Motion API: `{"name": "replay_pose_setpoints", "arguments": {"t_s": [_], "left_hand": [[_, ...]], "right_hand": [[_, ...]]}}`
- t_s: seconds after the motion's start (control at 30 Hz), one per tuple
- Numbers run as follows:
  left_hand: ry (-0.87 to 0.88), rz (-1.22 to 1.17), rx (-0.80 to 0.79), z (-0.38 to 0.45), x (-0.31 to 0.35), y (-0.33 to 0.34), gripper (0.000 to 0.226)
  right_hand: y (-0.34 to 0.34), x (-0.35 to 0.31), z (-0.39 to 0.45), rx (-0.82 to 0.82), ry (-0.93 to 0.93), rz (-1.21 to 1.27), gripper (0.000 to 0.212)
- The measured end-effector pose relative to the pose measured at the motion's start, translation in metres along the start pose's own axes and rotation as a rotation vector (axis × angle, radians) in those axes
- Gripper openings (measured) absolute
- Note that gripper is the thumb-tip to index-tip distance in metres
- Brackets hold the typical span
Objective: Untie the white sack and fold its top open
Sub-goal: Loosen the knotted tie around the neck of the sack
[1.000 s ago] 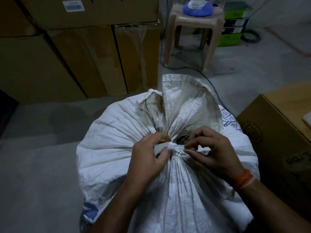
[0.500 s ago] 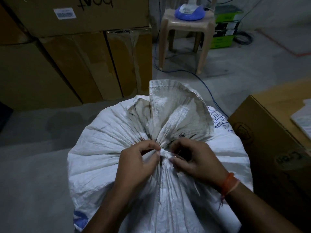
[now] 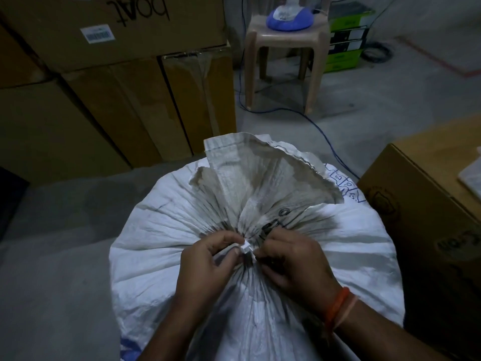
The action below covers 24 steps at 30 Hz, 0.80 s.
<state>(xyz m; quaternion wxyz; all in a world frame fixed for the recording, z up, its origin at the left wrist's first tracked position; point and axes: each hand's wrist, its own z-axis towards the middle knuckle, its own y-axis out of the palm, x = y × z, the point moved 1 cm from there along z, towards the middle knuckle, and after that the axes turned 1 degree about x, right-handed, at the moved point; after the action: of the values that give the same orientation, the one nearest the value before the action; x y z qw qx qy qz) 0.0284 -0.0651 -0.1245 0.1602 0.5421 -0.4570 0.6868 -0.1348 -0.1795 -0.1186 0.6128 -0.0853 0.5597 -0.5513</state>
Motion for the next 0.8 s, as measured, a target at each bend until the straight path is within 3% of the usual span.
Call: {"name": "replay_pose_setpoints", "arguments": {"t_s": [0.23,0.33,0.47,0.63,0.73,0.8], "left_hand": [[-0.013,-0.032,0.016,0.002,0.001,0.005,0.024],[0.011,0.021,0.017,0.003,0.005,0.008,0.022],[0.001,-0.018,-0.020,0.004,0.009,0.009,0.020],[-0.022,-0.038,-0.060,0.003,0.005,0.005,0.022],[0.020,-0.011,-0.067,0.003,-0.001,0.003,0.021],[0.037,0.013,-0.068,0.004,-0.004,0.004,0.018]], "right_hand": [[-0.015,0.004,0.013,0.008,0.070,0.123,0.011],[-0.035,0.001,0.029,0.064,0.014,0.195,0.006],[-0.027,-0.001,0.047,-0.066,0.005,0.338,0.021],[-0.007,0.002,0.058,-0.090,-0.015,0.358,0.042],[0.001,0.015,0.060,-0.259,0.142,0.440,0.056],[0.009,0.020,0.057,-0.320,0.319,0.655,0.053]]}}
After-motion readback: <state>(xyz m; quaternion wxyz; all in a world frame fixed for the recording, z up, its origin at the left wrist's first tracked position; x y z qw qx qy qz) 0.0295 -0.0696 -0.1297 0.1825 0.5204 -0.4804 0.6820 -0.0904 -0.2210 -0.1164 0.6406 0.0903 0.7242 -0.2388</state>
